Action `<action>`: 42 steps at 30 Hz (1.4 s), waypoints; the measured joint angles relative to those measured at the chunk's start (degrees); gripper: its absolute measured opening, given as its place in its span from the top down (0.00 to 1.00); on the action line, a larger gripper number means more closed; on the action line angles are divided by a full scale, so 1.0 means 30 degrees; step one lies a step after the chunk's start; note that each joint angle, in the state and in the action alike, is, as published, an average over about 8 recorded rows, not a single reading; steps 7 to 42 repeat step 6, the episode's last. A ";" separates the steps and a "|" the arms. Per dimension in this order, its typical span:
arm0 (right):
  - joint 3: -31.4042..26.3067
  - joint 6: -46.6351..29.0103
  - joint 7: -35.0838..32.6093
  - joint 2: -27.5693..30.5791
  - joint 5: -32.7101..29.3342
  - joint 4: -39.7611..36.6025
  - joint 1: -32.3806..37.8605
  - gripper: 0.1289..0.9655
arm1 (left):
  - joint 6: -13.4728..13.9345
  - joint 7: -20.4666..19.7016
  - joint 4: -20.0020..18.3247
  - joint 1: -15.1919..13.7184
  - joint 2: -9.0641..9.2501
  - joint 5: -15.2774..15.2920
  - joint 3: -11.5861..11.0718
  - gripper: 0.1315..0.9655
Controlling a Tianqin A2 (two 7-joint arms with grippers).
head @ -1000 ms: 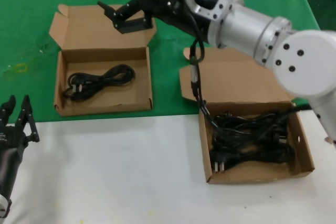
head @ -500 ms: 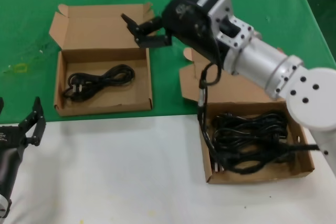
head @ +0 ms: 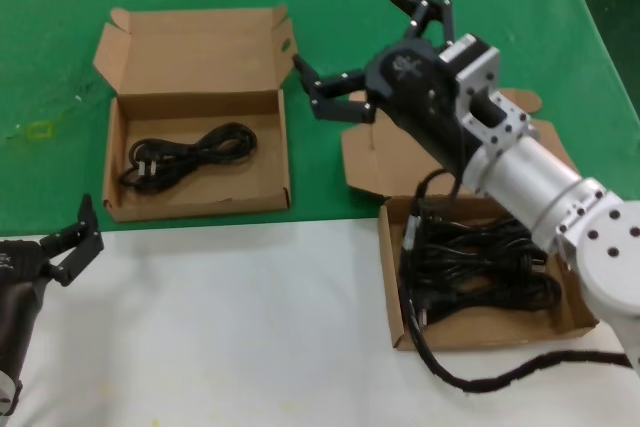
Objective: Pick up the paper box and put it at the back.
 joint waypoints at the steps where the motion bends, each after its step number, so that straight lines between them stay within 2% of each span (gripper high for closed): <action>1: 0.0129 0.0153 -0.0129 -0.0004 0.0175 0.0023 -0.0245 0.00 | 0.0000 0.0000 0.0000 0.0000 0.0000 0.0000 0.0000 0.27; 3: 0.0388 0.0458 -0.0388 -0.0013 0.0525 0.0068 -0.0734 0.00 | 0.0000 0.0000 0.0000 0.0000 0.0000 -0.0001 0.0000 0.22; 42: 0.0584 0.0687 -0.0581 -0.0019 0.0787 0.0103 -0.1097 0.00 | 0.0000 0.0000 0.0000 0.0000 0.0000 -0.0001 0.0000 0.22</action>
